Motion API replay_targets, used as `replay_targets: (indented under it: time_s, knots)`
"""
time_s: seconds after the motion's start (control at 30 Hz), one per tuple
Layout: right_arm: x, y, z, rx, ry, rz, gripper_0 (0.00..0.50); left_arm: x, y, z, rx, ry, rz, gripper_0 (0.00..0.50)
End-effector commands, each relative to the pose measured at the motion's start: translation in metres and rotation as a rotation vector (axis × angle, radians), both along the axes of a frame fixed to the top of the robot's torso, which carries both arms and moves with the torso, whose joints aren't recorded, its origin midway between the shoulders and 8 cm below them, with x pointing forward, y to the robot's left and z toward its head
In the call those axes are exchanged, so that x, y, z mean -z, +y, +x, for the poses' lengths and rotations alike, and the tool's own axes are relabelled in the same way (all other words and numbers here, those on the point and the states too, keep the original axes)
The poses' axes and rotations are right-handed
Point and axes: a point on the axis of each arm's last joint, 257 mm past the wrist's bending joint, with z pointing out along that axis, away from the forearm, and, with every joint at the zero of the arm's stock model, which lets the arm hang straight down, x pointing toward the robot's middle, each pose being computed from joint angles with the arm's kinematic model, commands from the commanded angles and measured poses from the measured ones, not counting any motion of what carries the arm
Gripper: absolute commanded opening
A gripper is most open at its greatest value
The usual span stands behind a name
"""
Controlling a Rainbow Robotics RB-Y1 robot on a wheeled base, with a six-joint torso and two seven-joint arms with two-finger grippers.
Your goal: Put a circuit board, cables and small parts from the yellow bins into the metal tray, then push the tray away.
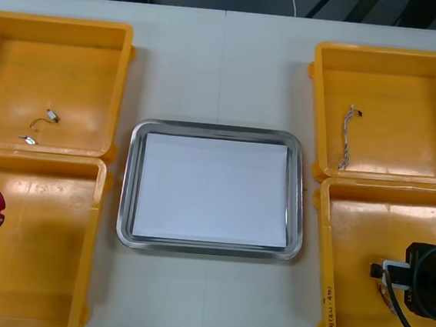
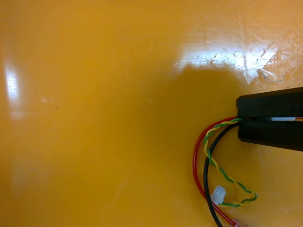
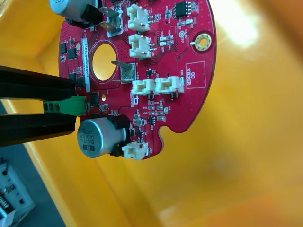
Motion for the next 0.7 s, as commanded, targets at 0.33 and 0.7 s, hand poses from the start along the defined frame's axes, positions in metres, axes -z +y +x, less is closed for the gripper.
replay_targets:
  time_s: [0.33, 0.7]
  knots:
    - [-0.022, 0.015, -0.021, 0.013, 0.150, 0.039, 0.000, -0.070, -0.046, 0.059, -0.211, -0.162, -0.147, 0.000]
    - [-0.075, 0.053, -0.016, -0.020, 0.107, 0.051, 0.000, -0.090, -0.104, 0.085, -0.248, -0.178, -0.238, 0.000]
